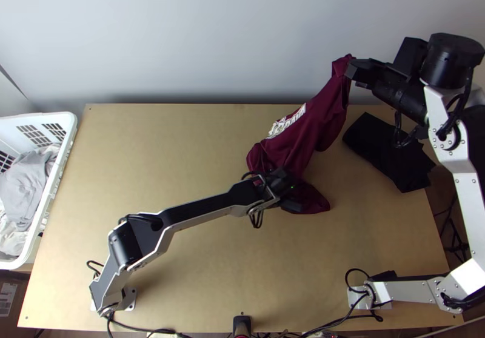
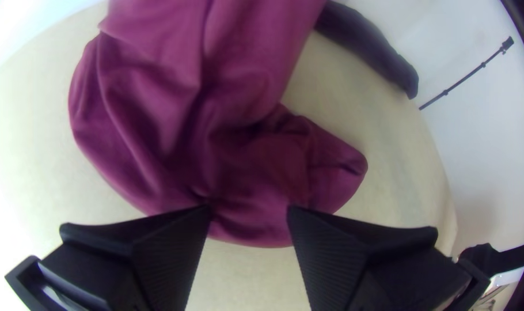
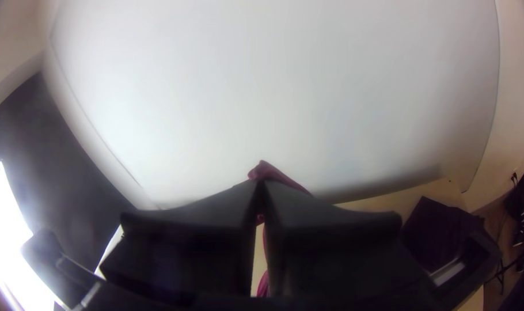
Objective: Fold the t-shirt
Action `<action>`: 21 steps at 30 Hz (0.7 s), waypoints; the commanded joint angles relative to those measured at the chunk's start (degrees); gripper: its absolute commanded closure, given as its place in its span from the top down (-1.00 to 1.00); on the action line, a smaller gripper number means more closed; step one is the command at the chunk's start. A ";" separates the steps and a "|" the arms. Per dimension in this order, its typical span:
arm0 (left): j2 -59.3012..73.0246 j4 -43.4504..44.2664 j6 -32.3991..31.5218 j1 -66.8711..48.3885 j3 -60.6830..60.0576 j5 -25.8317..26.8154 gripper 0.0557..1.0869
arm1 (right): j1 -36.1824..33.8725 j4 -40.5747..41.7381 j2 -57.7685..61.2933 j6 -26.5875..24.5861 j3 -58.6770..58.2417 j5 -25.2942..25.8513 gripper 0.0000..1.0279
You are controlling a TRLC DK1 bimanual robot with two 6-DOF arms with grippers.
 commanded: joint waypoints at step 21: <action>-21.68 -5.47 4.22 16.23 -8.92 3.79 -0.93 | -0.10 2.99 -1.92 -0.34 -3.51 0.18 -0.95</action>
